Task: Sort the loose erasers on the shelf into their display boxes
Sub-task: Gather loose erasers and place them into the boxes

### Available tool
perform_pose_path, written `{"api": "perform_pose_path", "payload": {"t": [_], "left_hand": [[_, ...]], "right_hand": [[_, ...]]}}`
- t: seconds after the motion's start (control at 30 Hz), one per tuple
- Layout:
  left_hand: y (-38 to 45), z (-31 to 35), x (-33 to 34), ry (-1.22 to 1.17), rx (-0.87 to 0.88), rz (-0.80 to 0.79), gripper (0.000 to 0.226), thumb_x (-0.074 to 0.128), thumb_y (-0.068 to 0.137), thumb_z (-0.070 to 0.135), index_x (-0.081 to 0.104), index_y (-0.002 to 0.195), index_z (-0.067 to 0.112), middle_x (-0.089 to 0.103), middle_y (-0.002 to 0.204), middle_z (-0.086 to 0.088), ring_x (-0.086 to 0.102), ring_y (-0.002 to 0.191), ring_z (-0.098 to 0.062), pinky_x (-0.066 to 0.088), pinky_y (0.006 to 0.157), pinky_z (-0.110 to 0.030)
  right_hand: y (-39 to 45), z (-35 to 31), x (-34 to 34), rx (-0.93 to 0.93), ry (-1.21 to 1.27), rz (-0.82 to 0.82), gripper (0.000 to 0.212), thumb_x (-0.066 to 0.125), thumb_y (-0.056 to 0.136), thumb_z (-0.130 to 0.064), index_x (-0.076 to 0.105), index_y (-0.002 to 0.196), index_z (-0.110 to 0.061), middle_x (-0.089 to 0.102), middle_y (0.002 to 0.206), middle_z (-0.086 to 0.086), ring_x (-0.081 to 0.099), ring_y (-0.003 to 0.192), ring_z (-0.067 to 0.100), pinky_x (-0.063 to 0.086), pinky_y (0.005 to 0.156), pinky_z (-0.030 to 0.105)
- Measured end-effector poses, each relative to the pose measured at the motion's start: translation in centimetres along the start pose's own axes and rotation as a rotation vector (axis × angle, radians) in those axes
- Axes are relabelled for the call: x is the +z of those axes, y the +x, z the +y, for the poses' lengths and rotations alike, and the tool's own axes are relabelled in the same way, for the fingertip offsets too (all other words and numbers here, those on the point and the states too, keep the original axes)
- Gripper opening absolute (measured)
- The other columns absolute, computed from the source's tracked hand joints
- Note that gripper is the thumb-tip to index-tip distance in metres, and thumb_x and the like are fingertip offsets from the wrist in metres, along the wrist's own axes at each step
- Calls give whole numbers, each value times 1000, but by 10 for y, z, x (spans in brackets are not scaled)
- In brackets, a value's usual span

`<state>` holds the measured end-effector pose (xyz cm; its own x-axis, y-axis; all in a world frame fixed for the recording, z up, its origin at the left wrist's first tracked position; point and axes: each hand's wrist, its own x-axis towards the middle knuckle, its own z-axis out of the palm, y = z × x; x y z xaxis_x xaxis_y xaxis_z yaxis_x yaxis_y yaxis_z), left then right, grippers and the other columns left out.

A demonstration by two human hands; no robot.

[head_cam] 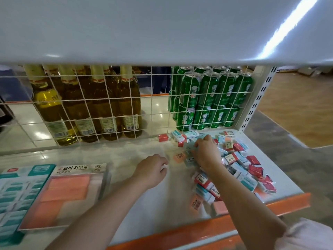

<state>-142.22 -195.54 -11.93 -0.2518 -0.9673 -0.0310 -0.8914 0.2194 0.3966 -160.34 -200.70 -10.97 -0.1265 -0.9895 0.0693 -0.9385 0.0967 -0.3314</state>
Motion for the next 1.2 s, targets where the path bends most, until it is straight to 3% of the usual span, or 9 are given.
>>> {"api": "perform_pose_path", "payload": {"t": [0.17,0.37,0.47,0.6,0.77,0.87,0.97,1.1,1.2], "left_hand": [[7,3,-3,-6,-25,30,34,45,95,25,53,127,21,52,125,2,54,111,-15,45,89,-27],[30,22,-1,24,10,83,39,45,94,27,49,131,17,52,129,-4,50,116,-21,43,94,-31],[42,38,1,30,75,100,42,46,94,28,47,133,13,48,135,-6,48,120,-23,42,97,-35],[63,54,4,16,134,30,54,45,96,24,27,146,15,28,152,-4,33,135,-25,32,109,-37],[85,59,11,95,135,-53,55,42,97,26,21,148,20,21,155,1,22,140,-26,23,114,-40],[88,60,16,110,125,-47,46,46,95,26,40,140,21,35,147,4,33,131,-26,33,104,-38],[86,62,21,62,81,-4,28,52,92,25,56,119,17,55,124,0,43,116,-24,39,87,-34],[84,65,20,-33,33,-13,24,58,89,27,60,111,16,61,112,-3,53,102,-20,46,84,-34],[84,70,15,-95,2,-89,36,63,87,26,54,120,16,53,124,-5,54,106,-21,46,88,-33]], "right_hand": [[4,5,-7,26,194,37,19,52,92,-20,61,107,-11,49,120,6,49,98,18,48,84,30],[0,23,-29,74,395,141,5,50,91,-8,53,96,-9,61,91,8,53,68,16,41,54,24],[-4,33,-35,84,433,157,15,48,93,-8,54,107,-7,60,89,5,53,64,16,38,52,24],[-11,45,-35,118,527,145,24,45,95,-8,53,118,-11,66,97,7,52,52,7,35,39,14],[-20,51,-36,177,639,137,19,46,95,-8,51,112,-14,60,84,-3,55,52,12,46,43,26],[-24,56,-39,175,616,167,17,45,95,-9,52,110,-10,57,88,-2,51,56,10,41,46,24],[-27,60,-41,166,629,163,9,48,95,-12,53,102,-12,56,96,-1,53,70,11,44,55,22],[-30,64,-41,157,643,152,3,53,92,-13,55,94,-15,56,92,-5,52,72,7,43,58,17],[-33,63,-42,151,647,91,6,56,90,-8,56,88,-14,56,88,-7,54,67,6,46,55,16]]}}
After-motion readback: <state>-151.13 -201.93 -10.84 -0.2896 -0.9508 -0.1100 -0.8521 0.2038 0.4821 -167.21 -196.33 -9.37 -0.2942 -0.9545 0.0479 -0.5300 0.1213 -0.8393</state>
